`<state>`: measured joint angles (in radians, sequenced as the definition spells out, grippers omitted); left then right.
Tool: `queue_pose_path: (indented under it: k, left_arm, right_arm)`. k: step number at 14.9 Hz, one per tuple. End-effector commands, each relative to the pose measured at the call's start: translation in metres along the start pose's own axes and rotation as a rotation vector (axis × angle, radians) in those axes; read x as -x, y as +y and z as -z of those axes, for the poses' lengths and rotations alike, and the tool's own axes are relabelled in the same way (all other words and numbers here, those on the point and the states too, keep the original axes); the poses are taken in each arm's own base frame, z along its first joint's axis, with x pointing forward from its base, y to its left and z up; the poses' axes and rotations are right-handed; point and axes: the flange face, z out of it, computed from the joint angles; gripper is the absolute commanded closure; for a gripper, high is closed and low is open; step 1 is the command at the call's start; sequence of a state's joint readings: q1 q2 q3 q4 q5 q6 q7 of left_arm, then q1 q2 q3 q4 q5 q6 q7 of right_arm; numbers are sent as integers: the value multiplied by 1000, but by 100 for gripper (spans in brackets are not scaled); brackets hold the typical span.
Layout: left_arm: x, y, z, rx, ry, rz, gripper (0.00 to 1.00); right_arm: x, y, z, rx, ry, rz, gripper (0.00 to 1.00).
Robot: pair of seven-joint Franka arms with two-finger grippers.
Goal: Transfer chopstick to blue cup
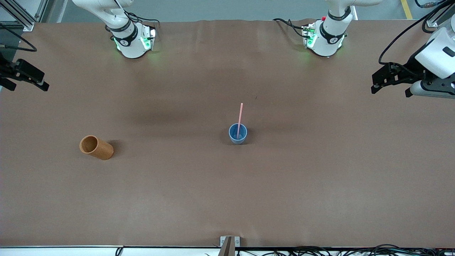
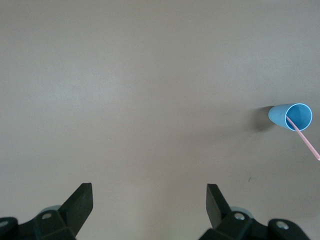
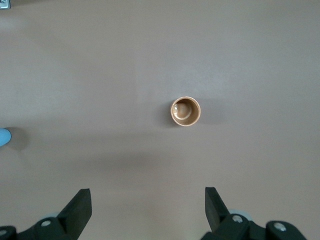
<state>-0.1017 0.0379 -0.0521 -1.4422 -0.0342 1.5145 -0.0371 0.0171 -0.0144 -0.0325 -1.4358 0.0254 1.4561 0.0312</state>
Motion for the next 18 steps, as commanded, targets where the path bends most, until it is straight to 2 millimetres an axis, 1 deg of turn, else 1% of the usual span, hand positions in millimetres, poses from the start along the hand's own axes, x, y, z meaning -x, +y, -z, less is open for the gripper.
queue_pose_path:
  k: [1, 2, 3, 4, 5, 7, 11, 15, 18]
  left_arm:
    - [0, -1, 5, 4, 6, -11, 0]
    - [0, -1, 5, 4, 6, -10, 0]
    - [0, -1, 6, 4, 7, -10, 0]
    - [0, 0, 6, 4, 7, -10, 0]
    - [0, 0, 6, 4, 7, -10, 0]
    - [0, -1, 5, 4, 6, -11, 0]
    - [0, -1, 5, 3, 6, -10, 0]
    - [0, -1, 5, 4, 6, 10, 0]
    - [-1, 0, 4, 12, 5, 10, 0]
  right_arm:
    - [1, 0, 2, 29, -24, 27, 0]
    - [2, -2, 0, 31, -29, 70, 0]
    - [2, 2, -4, 31, -38, 82, 0]
    - [2, 3, -13, 31, -53, 81, 0]
    - [5, -3, -14, 32, -57, 91, 0]
    - [8, -7, -14, 32, -63, 99, 0]
    - [7, -5, -15, 32, -65, 105, 0]
    - [5, 1, -13, 32, -54, 98, 0]
    - [4, 1, -14, 32, -51, 96, 0]
